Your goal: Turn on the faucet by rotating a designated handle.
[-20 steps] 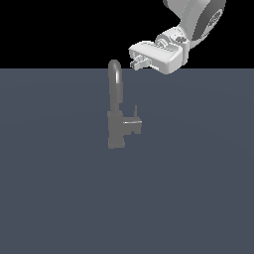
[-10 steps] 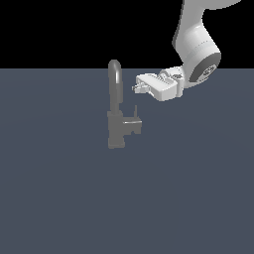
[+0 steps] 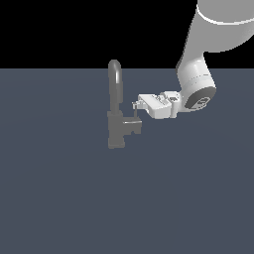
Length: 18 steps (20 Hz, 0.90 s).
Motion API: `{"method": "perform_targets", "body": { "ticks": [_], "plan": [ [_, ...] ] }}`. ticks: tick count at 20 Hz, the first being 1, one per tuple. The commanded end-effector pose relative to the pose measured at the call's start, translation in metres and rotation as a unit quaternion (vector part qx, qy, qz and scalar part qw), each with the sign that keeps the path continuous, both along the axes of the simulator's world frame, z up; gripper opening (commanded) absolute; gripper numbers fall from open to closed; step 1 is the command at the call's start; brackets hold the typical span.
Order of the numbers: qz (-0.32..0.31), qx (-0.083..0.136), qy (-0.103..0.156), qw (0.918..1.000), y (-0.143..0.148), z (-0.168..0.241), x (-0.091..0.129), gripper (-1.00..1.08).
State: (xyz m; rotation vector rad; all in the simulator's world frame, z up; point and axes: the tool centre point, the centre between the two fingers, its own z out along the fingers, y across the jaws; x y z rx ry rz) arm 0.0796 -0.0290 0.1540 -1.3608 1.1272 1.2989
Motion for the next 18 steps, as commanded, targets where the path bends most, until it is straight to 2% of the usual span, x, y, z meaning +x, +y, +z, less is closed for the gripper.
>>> {"method": "perform_targets", "body": {
  "ticks": [1, 5, 14, 18],
  "plan": [
    [-0.011, 0.009, 0.011, 0.9998, 0.0013, -0.0086, 0.0011, -1.0],
    [-0.017, 0.015, 0.018, 0.9996, 0.0024, -0.0142, 0.0013, -1.0],
    [-0.013, 0.012, 0.013, 0.9998, 0.0026, -0.0109, 0.0011, -1.0],
    [-0.013, 0.012, 0.013, 0.9998, 0.0015, -0.009, -0.007, -1.0]
  ]
}}
